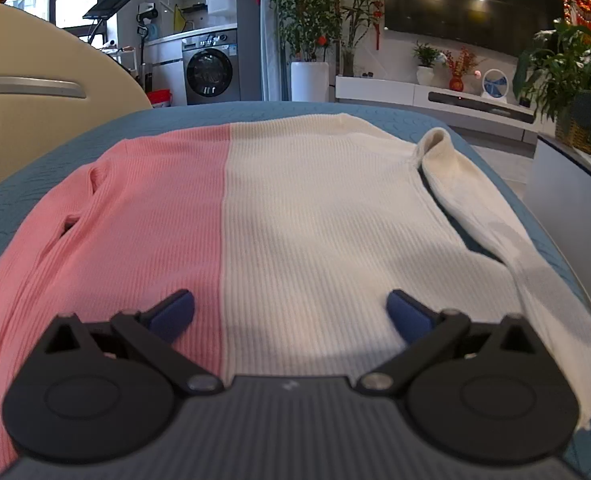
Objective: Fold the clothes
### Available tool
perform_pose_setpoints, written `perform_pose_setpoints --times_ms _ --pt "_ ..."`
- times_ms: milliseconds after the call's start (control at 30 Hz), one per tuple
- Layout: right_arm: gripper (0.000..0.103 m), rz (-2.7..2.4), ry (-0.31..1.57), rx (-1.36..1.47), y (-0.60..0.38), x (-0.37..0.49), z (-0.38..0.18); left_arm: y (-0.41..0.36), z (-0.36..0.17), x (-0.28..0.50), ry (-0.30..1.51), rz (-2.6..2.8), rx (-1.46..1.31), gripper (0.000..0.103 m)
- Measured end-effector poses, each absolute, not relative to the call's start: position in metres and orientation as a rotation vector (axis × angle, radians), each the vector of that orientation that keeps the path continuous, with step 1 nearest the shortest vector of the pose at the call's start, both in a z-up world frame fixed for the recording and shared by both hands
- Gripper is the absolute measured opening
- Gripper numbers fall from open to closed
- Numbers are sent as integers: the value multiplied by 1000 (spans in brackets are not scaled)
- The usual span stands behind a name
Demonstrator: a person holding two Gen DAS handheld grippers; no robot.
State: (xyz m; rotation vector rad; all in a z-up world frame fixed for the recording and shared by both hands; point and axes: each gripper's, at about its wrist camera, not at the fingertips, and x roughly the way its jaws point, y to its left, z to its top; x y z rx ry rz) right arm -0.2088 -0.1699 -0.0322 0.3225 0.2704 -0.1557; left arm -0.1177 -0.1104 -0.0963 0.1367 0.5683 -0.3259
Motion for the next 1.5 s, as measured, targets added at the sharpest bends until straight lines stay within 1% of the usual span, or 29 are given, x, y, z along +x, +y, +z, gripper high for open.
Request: perform_pose_setpoints --times_ms 167,333,433,500,567,667,700,733,767,800,867,900,1000,1100,1300,1333,1500 --pt "63 -149 259 340 -174 -217 -30 -110 -96 -118 569 -327 135 103" --pt "63 -148 221 323 -165 -206 -31 -110 -96 -119 568 -327 136 103" --pt "64 -211 190 159 -143 -192 -39 -109 -96 -119 568 -327 136 103" --pt "64 -202 233 79 -132 -182 -47 -106 -98 -120 567 -325 134 103" --pt "64 -172 286 74 -129 -175 -54 -105 -98 -120 566 -326 134 103" --pt "64 -170 310 93 -127 -168 -56 -105 -98 -120 565 -326 134 103" --pt "66 -180 306 87 -126 -165 -57 -105 -99 -120 565 -326 134 103" --pt "77 -189 301 80 -125 -162 -57 -106 -98 -120 565 -326 134 103" --pt "85 -213 294 67 -124 -153 -60 -106 -98 -120 565 -326 134 103" --pt "87 -240 286 52 -123 -142 -63 -106 -98 -120 565 -326 134 103" --pt "87 -244 311 26 -121 -125 -75 -106 -98 -119 564 -326 134 103" --pt "87 -246 353 13 -119 -114 -84 -106 -98 -119 564 -326 134 103" --pt "87 -202 540 36 -120 -88 -101 -106 -98 -119 564 -326 135 103" --pt "87 -177 561 58 -122 -83 -103 -107 -98 -119 564 -326 136 103" --pt "94 -193 585 -3 -112 -76 -107 -105 -98 -119 565 -325 136 103" --pt "103 -205 590 11 -115 -76 -109 -106 -98 -120 565 -325 137 103" --pt "103 -205 593 75 -127 -73 -111 -110 -95 -118 567 -327 140 103"
